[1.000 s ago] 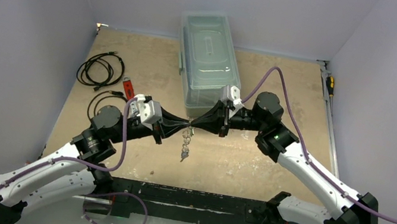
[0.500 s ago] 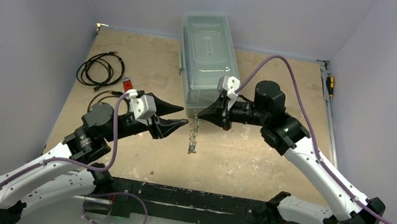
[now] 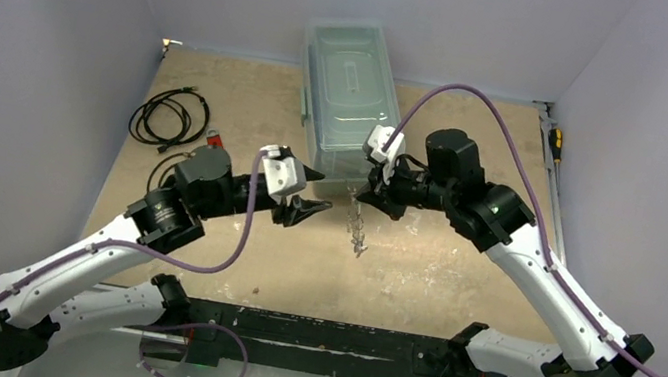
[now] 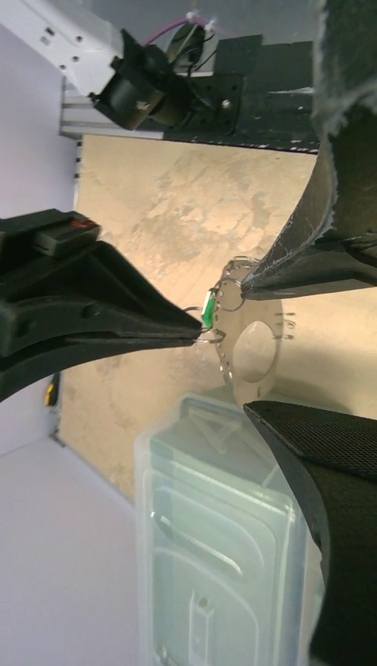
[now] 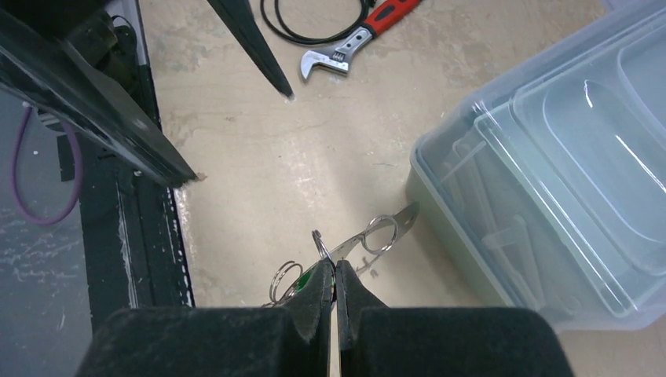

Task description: Put the keys on the keyring

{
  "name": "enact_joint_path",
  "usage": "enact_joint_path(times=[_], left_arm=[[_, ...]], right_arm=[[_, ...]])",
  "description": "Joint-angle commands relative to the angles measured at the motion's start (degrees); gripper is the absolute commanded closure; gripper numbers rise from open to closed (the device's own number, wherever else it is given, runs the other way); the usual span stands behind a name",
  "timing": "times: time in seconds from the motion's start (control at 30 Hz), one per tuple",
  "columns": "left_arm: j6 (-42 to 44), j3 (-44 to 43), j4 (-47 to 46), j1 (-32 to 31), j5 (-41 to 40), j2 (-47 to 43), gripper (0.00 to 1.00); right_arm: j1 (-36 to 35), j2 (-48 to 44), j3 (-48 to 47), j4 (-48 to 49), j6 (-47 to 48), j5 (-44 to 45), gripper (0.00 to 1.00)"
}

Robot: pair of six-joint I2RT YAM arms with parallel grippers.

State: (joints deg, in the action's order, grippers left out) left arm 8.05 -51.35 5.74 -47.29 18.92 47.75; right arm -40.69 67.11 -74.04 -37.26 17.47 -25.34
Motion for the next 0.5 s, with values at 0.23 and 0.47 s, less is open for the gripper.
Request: enact_joint_path(times=[0.23,0.47], left_arm=[[2.14,-2.35,-3.3,0.06,10.58,7.48,0.51],[2.27,-2.84,-4.78,0.01,11.35,9.41,0.62]], right_arm=[[-1.88,-2.96,-3.43,-2.47,1.47,-0.35,1.0],[-3.24,-3.92,-3.12,-2.02,1.25,-1.2,1.0]])
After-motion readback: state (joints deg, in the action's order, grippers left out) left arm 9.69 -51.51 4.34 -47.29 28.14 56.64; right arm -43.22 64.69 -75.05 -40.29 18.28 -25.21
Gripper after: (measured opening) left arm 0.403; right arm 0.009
